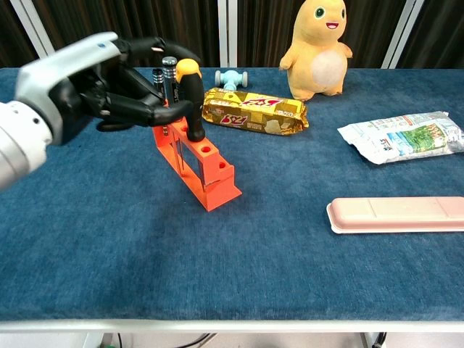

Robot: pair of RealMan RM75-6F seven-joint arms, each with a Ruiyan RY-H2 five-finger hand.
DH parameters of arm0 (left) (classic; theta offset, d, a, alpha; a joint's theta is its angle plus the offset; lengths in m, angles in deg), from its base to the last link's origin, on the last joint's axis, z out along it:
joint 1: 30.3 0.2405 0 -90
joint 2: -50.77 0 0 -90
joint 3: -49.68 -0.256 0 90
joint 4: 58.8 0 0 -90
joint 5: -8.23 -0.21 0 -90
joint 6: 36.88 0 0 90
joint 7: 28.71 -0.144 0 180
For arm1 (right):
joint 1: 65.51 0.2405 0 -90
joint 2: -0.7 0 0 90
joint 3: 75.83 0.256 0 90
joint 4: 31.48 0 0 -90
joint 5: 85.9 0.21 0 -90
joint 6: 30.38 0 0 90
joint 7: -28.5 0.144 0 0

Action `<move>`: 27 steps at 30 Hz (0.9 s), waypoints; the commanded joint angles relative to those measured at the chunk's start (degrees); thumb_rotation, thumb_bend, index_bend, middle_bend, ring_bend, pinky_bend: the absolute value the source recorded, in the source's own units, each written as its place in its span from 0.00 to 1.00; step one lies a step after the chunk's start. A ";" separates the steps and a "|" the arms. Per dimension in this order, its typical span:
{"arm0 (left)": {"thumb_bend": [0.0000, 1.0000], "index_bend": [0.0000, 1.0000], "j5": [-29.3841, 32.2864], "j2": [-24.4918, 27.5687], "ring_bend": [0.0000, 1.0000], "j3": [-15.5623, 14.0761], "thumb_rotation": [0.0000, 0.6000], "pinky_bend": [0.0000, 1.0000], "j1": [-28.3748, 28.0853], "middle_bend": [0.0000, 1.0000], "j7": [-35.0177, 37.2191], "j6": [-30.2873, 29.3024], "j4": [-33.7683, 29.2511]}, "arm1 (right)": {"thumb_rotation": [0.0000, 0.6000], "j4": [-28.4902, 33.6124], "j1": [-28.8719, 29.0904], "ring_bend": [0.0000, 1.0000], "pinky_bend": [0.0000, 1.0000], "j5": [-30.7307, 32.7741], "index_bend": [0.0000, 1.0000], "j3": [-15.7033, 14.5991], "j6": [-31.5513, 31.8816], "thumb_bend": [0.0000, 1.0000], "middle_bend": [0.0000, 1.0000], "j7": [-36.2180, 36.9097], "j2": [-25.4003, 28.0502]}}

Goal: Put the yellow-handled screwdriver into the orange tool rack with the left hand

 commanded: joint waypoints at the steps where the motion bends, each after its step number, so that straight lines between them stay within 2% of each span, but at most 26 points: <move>1: 0.29 0.25 -5.33 3.90 1.00 -1.48 1.00 1.00 3.01 1.00 0.68 -4.99 -1.00 | 1.00 -0.02 0.01 0.00 0.00 0.03 0.00 0.00 -0.05 0.34 0.00 0.00 -0.01; 6: 0.27 0.26 -10.04 11.03 1.00 -3.53 1.00 1.00 7.73 1.00 1.28 -11.43 -0.47 | 1.00 0.09 -0.04 0.00 0.00 0.02 0.00 0.01 0.02 0.34 0.00 -0.30 -0.10; 9: 0.25 0.36 -10.80 16.34 0.99 -4.83 1.00 1.00 10.32 1.00 -0.87 -13.83 0.71 | 1.00 0.20 -0.20 0.00 0.00 0.01 0.00 0.09 0.39 0.34 0.00 -0.69 -0.21; 11: 0.25 0.43 -11.18 20.17 0.91 -6.04 0.99 0.96 12.12 0.95 -3.13 -15.17 2.11 | 1.00 0.27 -0.37 0.00 0.00 0.10 0.00 0.21 0.74 0.34 0.00 -1.17 -0.36; 13: 0.23 0.45 -10.75 23.13 0.73 -7.29 0.89 0.82 13.77 0.78 -5.79 -16.00 3.07 | 1.00 0.31 -0.59 0.00 0.00 0.48 0.00 0.50 1.12 0.34 0.00 -2.14 -0.65; 14: 0.21 0.44 -10.31 24.93 0.59 -8.15 0.81 0.71 14.87 0.64 -7.95 -16.52 3.67 | 1.00 0.42 -0.75 0.00 0.00 0.93 0.00 0.76 1.31 0.34 0.00 -3.03 -0.91; 15: 0.20 0.42 -9.99 26.11 0.50 -8.82 0.78 0.64 15.72 0.55 -9.69 -16.95 4.17 | 1.00 0.50 -0.85 0.00 0.00 1.27 0.00 0.94 1.40 0.34 0.00 -3.73 -1.09; 16: 0.19 0.38 -9.78 27.16 0.35 -9.44 0.76 0.52 16.50 0.41 -11.60 -17.44 4.71 | 1.00 0.60 -0.95 0.00 0.00 1.64 0.00 1.09 1.38 0.34 0.00 -4.44 -1.22; 18: 0.16 0.32 -9.58 28.82 0.16 -10.69 0.74 0.32 18.35 0.23 -16.26 -19.05 6.33 | 1.00 1.06 -1.13 0.00 0.00 2.60 0.00 1.32 1.00 0.34 0.00 -6.02 -1.32; 19: 0.15 0.29 -9.46 29.42 0.09 -11.51 0.74 0.24 19.34 0.17 -18.46 -19.62 7.11 | 1.00 1.45 -1.20 0.00 0.00 3.10 0.00 1.36 0.60 0.34 0.00 -6.99 -1.24; 21: 0.12 0.23 -9.05 30.32 0.04 -12.90 0.74 0.17 20.56 0.11 -20.68 -19.50 7.64 | 1.00 2.08 -1.24 0.00 0.00 3.74 0.00 1.34 -0.16 0.34 0.00 -8.44 -1.03; 23: 0.09 0.18 -8.94 30.98 0.02 -14.17 0.74 0.15 21.53 0.07 -21.55 -18.93 8.00 | 1.00 2.93 -1.18 0.00 0.00 4.47 0.00 1.15 -1.41 0.34 0.00 -10.08 -0.65; 27: 0.06 0.14 -11.88 30.33 0.02 -15.07 0.74 0.12 22.76 0.06 -21.35 -20.36 11.34 | 1.00 4.62 -1.03 0.00 0.00 5.50 0.00 0.79 -3.48 0.33 0.00 -12.56 0.13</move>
